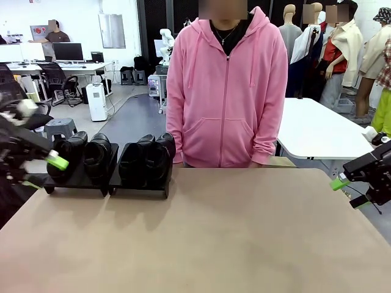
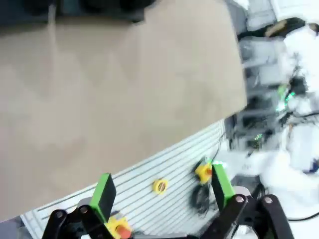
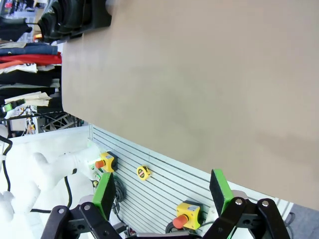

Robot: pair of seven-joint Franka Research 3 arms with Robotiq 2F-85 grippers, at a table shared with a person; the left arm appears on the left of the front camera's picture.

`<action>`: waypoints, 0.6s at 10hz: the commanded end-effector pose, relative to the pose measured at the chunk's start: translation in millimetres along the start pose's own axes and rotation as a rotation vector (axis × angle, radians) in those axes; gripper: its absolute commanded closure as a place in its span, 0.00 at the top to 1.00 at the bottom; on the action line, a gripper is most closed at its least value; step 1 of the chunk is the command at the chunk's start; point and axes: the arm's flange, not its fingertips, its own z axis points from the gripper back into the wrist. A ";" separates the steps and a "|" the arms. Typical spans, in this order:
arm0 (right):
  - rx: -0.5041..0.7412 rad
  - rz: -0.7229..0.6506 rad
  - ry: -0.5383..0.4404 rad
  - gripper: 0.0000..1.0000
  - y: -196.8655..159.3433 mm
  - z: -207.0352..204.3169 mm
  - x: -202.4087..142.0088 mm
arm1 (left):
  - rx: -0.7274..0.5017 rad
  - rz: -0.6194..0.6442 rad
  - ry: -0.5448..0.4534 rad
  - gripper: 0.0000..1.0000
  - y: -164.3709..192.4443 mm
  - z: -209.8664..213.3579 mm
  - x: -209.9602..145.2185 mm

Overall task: Organize the shoes by placing them on the stand.
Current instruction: Place the Shoe from the middle of the table onto the Shoes Stand.

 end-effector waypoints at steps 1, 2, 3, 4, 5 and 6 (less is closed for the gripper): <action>-0.013 0.012 0.011 1.00 -0.2 4.2 0.2 | -0.135 0.092 -0.169 1.00 39.9 -9.1 6.9; -0.013 0.012 0.011 1.00 -0.2 4.2 0.2 | -0.167 0.138 -0.246 1.00 60.3 -10.3 8.7; -0.013 0.012 0.011 1.00 -0.2 4.2 0.2 | -0.061 0.088 -0.087 1.00 31.2 17.1 7.4; -0.013 0.012 0.011 1.00 -0.2 4.2 0.2 | -0.061 0.088 -0.087 1.00 31.2 17.1 7.4; -0.013 0.012 0.011 1.00 -0.2 4.2 0.2 | -0.061 0.088 -0.087 1.00 31.2 17.1 7.4; -0.013 0.012 0.011 1.00 -0.2 4.2 0.2 | -0.061 0.088 -0.087 1.00 31.2 17.1 7.4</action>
